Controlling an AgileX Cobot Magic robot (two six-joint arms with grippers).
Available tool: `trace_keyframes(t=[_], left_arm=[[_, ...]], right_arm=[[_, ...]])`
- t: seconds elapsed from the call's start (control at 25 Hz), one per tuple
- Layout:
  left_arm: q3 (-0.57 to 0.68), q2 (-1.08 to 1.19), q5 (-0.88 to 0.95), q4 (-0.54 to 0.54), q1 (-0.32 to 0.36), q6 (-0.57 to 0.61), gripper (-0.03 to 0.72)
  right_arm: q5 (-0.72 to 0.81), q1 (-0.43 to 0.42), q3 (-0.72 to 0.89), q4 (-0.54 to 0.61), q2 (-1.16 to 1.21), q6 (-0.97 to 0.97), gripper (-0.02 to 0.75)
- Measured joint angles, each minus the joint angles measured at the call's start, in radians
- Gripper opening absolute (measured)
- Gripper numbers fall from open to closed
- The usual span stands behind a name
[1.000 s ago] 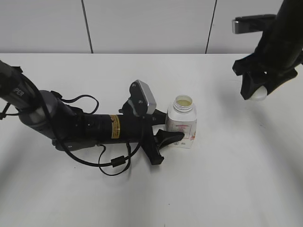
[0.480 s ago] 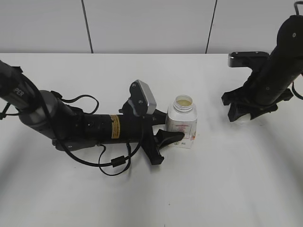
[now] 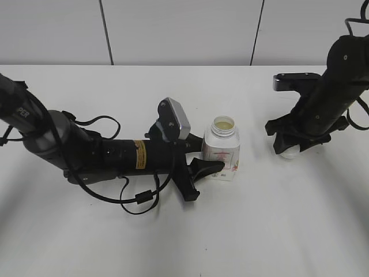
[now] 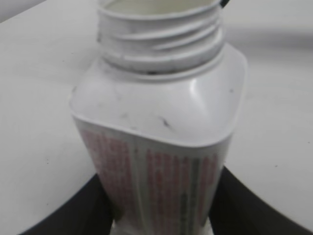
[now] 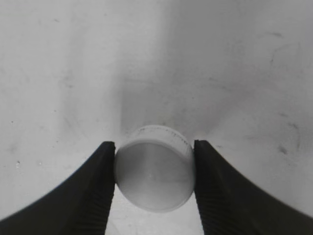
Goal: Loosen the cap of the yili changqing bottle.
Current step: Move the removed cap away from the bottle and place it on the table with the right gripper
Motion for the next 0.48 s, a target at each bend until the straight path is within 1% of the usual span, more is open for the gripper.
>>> trace_keyframes(t=[0.24,0.48], left_arm=[[0.0,0.0,0.0,0.0,0.0,0.0,0.351],[0.0,0.0,0.0,0.0,0.0,0.0,0.351]], right_arm=[[-0.024,0.0,0.0,0.008,0.001,0.0,0.386],[-0.035,0.0,0.001,0.074,0.035,0.001,0.386]])
